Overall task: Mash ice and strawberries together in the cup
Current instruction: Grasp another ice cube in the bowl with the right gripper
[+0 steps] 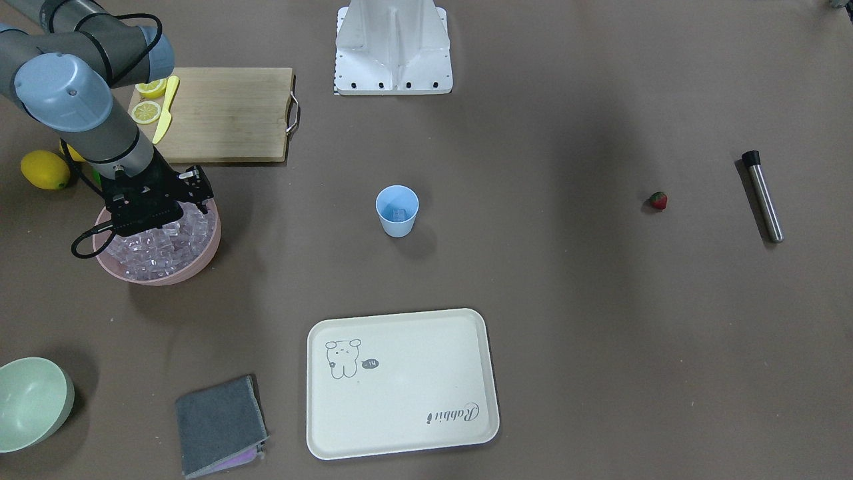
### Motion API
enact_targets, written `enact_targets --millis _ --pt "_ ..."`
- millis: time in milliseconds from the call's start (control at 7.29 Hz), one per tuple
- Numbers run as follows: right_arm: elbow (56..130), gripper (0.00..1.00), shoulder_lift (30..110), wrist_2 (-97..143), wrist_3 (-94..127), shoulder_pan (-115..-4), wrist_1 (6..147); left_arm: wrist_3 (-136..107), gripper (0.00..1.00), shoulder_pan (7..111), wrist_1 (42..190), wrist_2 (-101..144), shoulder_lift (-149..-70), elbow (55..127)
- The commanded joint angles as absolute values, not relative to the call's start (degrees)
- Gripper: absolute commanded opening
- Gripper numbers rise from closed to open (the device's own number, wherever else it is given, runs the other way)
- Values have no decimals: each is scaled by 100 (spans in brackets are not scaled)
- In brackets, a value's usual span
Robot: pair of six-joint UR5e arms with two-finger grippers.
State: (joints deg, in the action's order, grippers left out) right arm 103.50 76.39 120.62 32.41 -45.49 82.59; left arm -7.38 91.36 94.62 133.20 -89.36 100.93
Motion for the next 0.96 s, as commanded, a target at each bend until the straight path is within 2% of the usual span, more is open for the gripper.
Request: enact_targets --millis 0,137,274,411,823 --pt "10222 73 7664 12102 3278 -4518 7972 -738 98 9132 9448 13307 -8895 10186" --pt "10248 50 7664 12111 3287 -4518 7972 -738 98 9141 9448 13307 -8895 10195" --pt "10274 22 7699 12111 3278 -4518 7963 -738 98 9141 9440 13307 -8895 10221" --pt "10301 0 7699 12120 3278 -4526 7954 -738 98 9132 9439 13307 -8895 10239" --pt "10685 0 7699 12172 3287 -4561 8032 -738 98 9141 9431 13307 -8886 10274"
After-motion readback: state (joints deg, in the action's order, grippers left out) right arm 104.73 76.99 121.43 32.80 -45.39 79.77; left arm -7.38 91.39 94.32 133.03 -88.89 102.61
